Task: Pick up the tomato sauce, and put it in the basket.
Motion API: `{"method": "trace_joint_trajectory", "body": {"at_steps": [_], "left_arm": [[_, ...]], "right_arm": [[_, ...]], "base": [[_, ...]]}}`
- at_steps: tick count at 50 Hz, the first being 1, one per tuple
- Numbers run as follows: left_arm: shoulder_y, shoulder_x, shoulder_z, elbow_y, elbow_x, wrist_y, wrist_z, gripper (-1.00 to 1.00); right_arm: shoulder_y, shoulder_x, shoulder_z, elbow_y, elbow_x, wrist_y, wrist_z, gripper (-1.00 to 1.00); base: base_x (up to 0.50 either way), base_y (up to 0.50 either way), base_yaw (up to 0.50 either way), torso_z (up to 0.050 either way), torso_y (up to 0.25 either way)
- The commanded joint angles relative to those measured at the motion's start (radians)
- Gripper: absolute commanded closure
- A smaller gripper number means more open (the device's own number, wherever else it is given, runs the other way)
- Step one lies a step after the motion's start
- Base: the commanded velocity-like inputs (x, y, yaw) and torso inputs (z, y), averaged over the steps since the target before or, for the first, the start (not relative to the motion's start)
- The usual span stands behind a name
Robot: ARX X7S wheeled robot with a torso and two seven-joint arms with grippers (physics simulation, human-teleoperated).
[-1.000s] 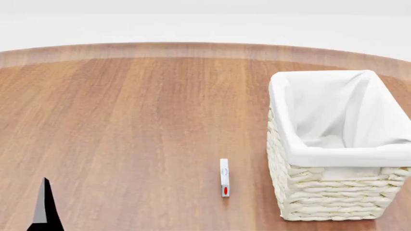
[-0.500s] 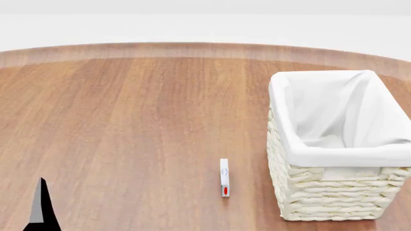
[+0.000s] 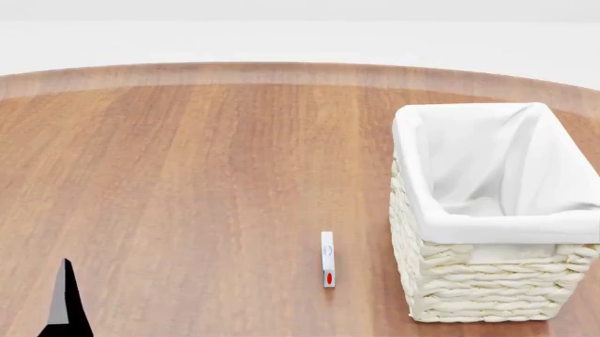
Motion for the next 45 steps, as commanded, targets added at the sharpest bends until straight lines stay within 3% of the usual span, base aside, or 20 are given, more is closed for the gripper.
{"method": "trace_joint_trajectory", "body": {"at_steps": [1, 15, 25, 36, 45], "left_arm": [[-0.001, -0.003, 0.002, -0.005, -0.001, 0.006, 0.0, -1.0], [0.016, -0.012, -0.009, 0.008, -0.008, 0.018, -0.008, -1.0], [0.01, -0.013, -0.004, -0.004, -0.016, 0.028, 0.001, -1.0], [0.008, -0.017, 0.001, 0.001, -0.023, 0.026, 0.005, -1.0], [0.006, -0.016, 0.003, -0.009, -0.017, 0.026, 0.0, -1.0]], "right_arm": [[0.044, 0.016, -0.002, -0.099, -0.046, 0.02, 0.021, 1.0], [0.062, 0.08, 0.009, -0.362, -0.069, 0.115, 0.105, 1.0], [0.122, 0.1, -0.001, -0.405, -0.104, 0.143, 0.12, 1.0], [0.262, 0.115, -0.043, -0.48, -0.164, 0.172, 0.111, 1.0], [0.498, 0.152, -0.041, -0.503, -0.254, 0.22, 0.098, 1.0]], "base": [[0.0, 0.0, 0.0, 0.0, 0.0], [0.0, 0.0, 0.0, 0.0, 0.0], [0.0, 0.0, 0.0, 0.0, 0.0], [0.0, 0.0, 0.0, 0.0, 0.0], [0.0, 0.0, 0.0, 0.0, 0.0]]}}
